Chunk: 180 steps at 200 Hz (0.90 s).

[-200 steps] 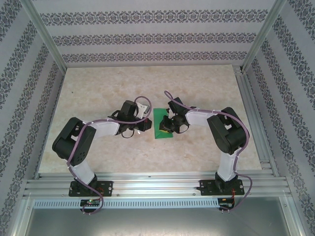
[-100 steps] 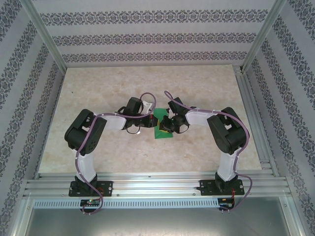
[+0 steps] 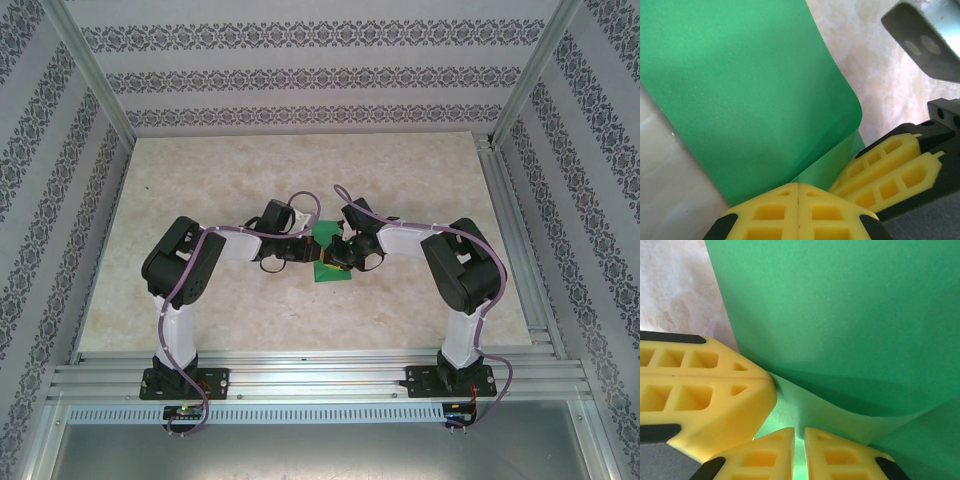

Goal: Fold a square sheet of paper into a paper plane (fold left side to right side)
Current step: Fold the triangle a second time at the center of the table.

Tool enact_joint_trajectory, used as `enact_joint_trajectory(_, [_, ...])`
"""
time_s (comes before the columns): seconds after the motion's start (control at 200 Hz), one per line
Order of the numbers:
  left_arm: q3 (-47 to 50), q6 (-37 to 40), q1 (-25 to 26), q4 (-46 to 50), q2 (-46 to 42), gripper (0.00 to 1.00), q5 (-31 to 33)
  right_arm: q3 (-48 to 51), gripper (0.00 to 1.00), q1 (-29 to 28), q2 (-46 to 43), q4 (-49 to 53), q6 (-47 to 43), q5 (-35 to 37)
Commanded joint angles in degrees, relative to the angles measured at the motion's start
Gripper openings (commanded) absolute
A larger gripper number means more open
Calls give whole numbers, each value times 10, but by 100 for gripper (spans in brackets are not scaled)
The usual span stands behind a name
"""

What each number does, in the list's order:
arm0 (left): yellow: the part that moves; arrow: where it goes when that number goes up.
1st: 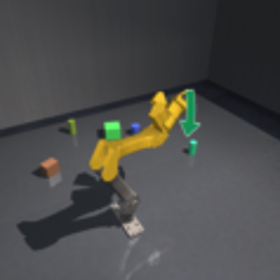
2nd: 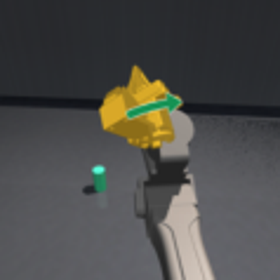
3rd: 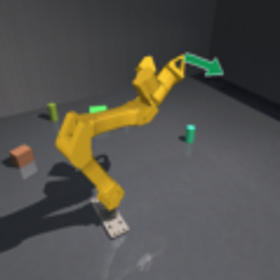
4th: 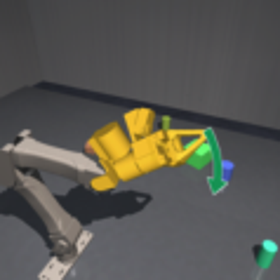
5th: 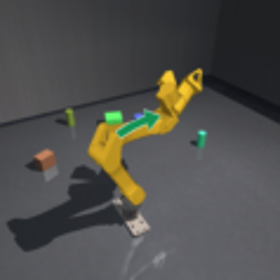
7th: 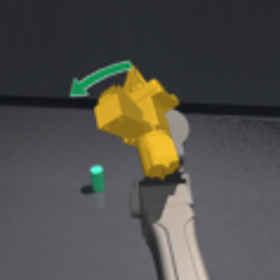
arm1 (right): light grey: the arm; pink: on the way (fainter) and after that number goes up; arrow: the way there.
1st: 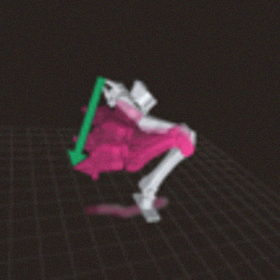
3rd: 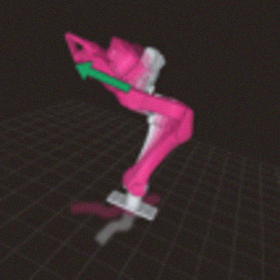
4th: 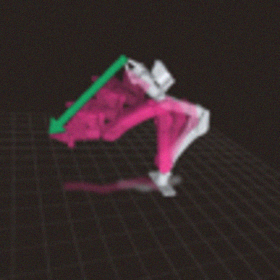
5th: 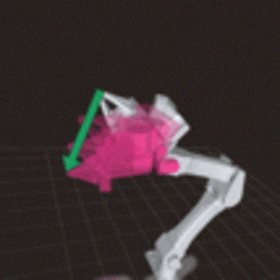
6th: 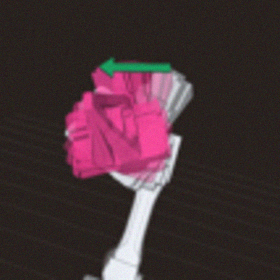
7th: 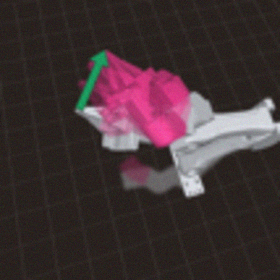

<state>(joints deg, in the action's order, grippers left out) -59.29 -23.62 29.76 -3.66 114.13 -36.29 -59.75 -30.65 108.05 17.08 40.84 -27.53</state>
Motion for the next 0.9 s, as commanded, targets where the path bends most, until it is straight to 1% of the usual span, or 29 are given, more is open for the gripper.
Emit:
enact_joint_trajectory(0.0, [2,39,5,80,23,0,67,-2,15,11,-40,36,-5,23])
enact_joint_trajectory(0.095, [0,53,11,100,26,0,88,-13,15,20,-61,46,-11,32])
enact_joint_trajectory(0.185, [-6,65,17,118,29,0,108,-16,14,25,-62,47,-12,38])
enact_joint_trajectory(0.39, [-7,71,23,128,30,0,127,-29,8,13,-18,35,-3,27])
enact_joint_trajectory(0.52, [-7,74,26,132,30,0,136,-37,7,7,8,32,0,26])
enact_joint_trajectory(0.674, [-7,81,30,142,31,0,154,-41,7,15,24,57,-20,64])
enact_joint_trajectory(0.894, [-3,89,30,147,34,0,169,-40,7,32,22,96,-51,115])
